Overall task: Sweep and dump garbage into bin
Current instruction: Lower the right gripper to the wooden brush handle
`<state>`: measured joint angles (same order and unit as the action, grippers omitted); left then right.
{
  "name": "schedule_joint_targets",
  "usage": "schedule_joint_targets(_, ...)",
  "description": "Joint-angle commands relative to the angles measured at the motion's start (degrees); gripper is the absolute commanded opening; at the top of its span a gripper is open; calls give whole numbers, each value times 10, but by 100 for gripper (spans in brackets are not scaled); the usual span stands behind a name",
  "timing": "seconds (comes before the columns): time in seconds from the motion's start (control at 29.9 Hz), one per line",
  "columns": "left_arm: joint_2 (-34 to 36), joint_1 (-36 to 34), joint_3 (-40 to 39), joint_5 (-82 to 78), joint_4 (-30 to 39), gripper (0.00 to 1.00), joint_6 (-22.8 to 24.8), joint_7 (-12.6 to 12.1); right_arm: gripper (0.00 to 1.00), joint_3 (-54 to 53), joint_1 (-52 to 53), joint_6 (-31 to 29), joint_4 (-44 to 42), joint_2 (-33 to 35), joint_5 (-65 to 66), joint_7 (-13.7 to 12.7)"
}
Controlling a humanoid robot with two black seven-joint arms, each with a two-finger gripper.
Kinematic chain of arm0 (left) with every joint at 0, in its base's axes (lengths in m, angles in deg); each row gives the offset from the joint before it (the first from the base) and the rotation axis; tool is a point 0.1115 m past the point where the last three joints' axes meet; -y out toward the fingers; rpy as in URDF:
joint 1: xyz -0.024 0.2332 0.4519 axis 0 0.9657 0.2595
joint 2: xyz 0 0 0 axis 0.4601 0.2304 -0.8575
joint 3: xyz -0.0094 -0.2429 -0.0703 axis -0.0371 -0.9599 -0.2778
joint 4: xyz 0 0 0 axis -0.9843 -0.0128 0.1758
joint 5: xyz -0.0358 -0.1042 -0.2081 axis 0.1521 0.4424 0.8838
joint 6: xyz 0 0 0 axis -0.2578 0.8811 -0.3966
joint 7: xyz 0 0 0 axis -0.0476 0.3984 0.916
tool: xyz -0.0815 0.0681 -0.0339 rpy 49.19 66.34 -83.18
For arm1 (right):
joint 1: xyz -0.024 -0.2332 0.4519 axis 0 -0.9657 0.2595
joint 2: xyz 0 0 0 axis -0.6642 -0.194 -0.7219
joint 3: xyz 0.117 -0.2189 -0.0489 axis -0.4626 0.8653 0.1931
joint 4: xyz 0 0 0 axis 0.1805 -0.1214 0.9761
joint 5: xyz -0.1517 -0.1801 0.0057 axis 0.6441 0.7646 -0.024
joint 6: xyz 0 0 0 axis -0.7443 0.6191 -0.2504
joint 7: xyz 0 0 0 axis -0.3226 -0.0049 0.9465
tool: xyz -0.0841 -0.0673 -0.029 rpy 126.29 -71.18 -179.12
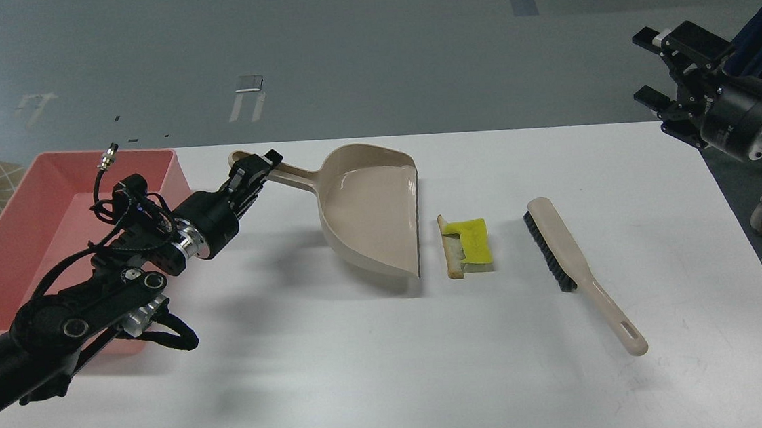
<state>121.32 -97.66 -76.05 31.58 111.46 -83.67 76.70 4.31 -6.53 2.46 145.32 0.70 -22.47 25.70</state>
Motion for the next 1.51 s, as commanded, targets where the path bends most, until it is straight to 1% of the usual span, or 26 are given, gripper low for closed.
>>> schedule_joint_targets(0.0,12,1,1,-14,15,0,1,1,100,58,-8,2,89,94,52,0)
schedule_joint_targets(0.17,20,2,1,-15,31,0,0,1,100,89,-13,3,165,183,77,2)
schedule_joint_targets(0.3,21,4,1,-21,33,0,0,1,100,106,-17,2,199,222,80,3)
schedule_joint_targets(0.37,21,6,1,-35,33,0,0,2,100,115,-19,2,214,239,102,2)
schedule_joint_targets(0.5,21,10,1,-58,33,0,-2,5,100,140,-25,1,228,254,179,-10)
schedule_joint_targets(0.6,21,10,3,-72,33,0,-3,9,99,162,-26,2,228,253,198,-28)
schedule_joint_targets(0.8,20,13,2,-96,33,0,-5,11,99,182,-26,0,228,249,205,-32)
schedule_joint_targets(0.94,18,17,1,-96,33,0,-5,11,99,188,-28,1,228,241,227,-46)
schedule_joint_targets(1.17,10,29,1,-96,33,0,-5,11,99,188,-36,0,227,221,234,-57)
schedule_joint_targets(1.37,7,34,3,-97,32,0,-5,10,99,188,-46,0,226,210,235,-60)
schedule_joint_targets(1.47,0,33,4,-98,27,0,-5,5,99,188,-47,0,226,206,243,-68)
